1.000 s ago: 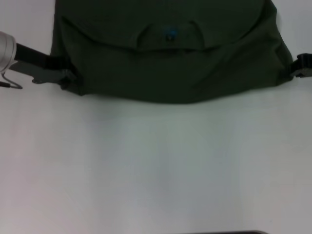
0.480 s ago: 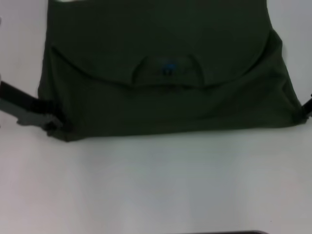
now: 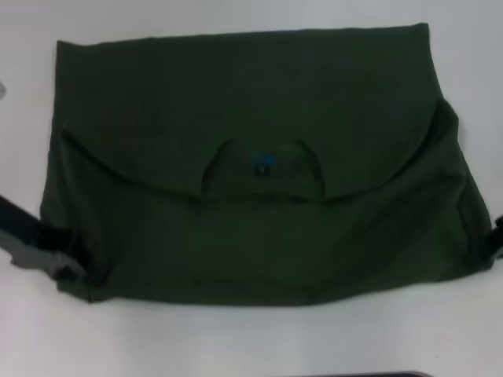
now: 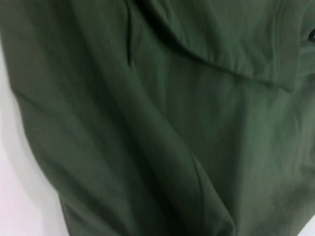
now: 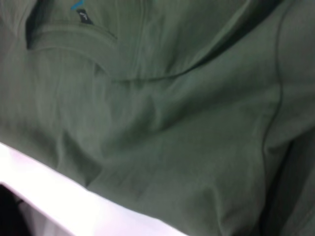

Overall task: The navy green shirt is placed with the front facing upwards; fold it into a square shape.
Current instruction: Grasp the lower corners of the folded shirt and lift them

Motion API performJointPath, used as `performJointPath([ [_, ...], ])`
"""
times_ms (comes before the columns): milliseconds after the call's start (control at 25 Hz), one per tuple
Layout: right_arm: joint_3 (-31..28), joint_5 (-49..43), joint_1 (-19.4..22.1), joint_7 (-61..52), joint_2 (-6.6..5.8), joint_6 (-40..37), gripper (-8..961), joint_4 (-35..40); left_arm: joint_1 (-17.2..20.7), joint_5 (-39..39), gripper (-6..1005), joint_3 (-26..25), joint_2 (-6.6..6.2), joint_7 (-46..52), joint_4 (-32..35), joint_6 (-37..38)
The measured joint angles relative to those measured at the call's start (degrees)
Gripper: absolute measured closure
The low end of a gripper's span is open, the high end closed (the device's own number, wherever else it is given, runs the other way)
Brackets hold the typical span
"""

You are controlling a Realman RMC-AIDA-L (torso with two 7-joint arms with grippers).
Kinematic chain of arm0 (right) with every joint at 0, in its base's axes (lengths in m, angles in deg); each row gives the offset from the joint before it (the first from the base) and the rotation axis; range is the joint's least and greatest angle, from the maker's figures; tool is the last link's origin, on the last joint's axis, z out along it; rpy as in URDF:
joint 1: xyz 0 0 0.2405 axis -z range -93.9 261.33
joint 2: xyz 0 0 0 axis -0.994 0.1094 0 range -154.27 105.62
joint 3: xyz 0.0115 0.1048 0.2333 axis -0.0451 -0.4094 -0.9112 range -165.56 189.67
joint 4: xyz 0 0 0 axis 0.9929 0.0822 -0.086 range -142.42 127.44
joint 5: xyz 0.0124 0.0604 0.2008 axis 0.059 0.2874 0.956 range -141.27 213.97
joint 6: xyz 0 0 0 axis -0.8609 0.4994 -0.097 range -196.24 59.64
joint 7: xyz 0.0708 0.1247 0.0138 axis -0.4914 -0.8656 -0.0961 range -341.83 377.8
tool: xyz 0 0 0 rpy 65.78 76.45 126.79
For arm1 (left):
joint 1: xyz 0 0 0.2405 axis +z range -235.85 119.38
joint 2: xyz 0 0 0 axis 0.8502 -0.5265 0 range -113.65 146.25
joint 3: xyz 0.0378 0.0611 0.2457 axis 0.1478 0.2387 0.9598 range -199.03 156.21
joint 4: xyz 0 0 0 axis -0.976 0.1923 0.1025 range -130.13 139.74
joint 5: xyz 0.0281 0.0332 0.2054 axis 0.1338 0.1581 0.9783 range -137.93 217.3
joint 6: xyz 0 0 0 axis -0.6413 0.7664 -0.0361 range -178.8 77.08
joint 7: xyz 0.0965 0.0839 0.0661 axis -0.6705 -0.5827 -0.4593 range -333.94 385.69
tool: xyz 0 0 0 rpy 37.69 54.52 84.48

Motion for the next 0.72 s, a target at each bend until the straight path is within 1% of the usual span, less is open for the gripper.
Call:
performJointPath([
  [200,0.6,0.0,1.2,0.8,0.76,-2.8,949,0.7,1.7,2.7,948,1.7,1.96,-0.3,-3.2,4.6],
  [280,0.5,0.0,1.5,1.2,1.0,-3.8,950,1.2,2.4,2.9,948,2.0,2.27,-0.5,-4.5,5.6],
  [520,0.8,-0.2,1.7,1.7,1.69,-6.0,949,2.7,3.0,3.1,948,1.9,1.78,-0.6,-4.9,6.1],
  [640,1.6,-1.0,1.9,1.9,2.11,-6.5,949,3.6,3.2,3.6,948,2.3,1.84,-0.9,-5.1,7.0],
  [720,1.9,-1.0,2.0,2.1,2.18,-6.7,949,3.8,3.5,4.3,948,2.5,2.04,-1.0,-5.3,7.5],
])
